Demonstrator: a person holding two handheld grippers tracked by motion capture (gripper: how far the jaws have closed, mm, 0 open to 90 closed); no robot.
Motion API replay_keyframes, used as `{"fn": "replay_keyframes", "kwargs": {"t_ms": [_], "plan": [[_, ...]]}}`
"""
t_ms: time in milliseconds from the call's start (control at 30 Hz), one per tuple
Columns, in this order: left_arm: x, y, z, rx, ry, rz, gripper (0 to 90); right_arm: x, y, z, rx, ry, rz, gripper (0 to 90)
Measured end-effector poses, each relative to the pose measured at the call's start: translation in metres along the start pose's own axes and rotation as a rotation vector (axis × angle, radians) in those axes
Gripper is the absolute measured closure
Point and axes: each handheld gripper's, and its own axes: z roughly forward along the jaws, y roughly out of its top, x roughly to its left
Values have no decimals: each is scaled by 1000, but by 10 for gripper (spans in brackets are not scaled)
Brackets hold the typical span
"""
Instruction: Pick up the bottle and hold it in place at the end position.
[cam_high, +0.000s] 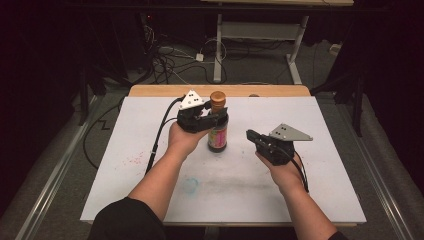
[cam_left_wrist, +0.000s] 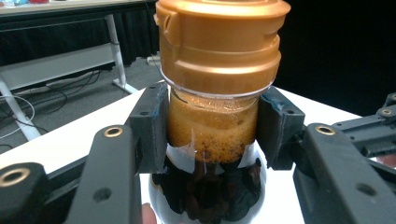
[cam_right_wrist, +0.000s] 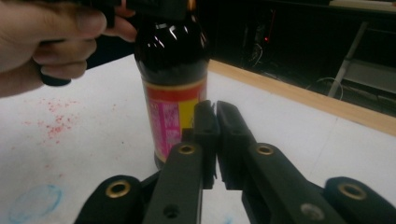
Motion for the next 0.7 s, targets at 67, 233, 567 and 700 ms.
{"fn": "replay_keyframes", "kwargs": {"t_ms": [67,233,567,700], "plan": [[0,0,0,-1,0,1,485,1,6,2,-10,1,-9,900],[0,0,0,-1,1,3,485,5,19,6,-12,17,-20,900],[-1,-2,0,-8,-1,9,486,9,46,13,-27,60,-47,900],[-1,-2,0,-10,-1,11,486,9,59,15,-29,71,-44,900]]}}
